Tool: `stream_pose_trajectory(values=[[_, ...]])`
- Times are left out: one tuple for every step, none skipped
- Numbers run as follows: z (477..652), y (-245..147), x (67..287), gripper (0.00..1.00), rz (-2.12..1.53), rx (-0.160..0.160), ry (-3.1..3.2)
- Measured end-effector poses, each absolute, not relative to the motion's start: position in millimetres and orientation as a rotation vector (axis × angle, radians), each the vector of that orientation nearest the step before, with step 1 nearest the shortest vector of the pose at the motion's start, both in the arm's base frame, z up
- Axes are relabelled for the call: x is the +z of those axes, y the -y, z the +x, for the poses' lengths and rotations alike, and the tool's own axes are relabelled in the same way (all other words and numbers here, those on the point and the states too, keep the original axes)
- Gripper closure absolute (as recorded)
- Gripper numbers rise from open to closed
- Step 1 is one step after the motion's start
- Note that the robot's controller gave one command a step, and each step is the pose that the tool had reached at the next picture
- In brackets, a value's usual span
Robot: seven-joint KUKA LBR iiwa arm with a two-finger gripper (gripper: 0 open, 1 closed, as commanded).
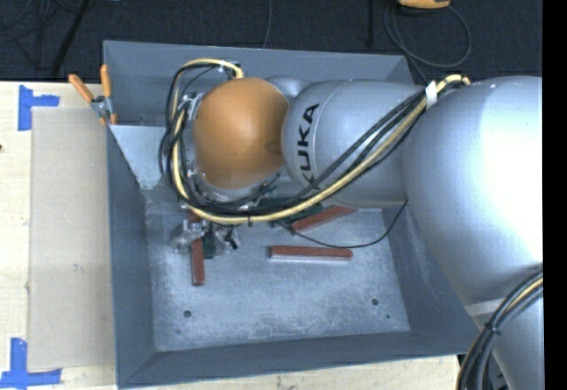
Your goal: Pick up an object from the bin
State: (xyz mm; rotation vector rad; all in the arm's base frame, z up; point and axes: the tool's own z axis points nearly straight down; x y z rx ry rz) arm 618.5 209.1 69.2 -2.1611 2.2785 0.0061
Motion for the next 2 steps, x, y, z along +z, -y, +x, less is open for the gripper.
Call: stream_pose_trajectory(values=[[619.0,-210,98,1.0,-2.157,0.002,-2.279],[620.6,-212,171,1.0,-2.147,-0.003,-2.282]])
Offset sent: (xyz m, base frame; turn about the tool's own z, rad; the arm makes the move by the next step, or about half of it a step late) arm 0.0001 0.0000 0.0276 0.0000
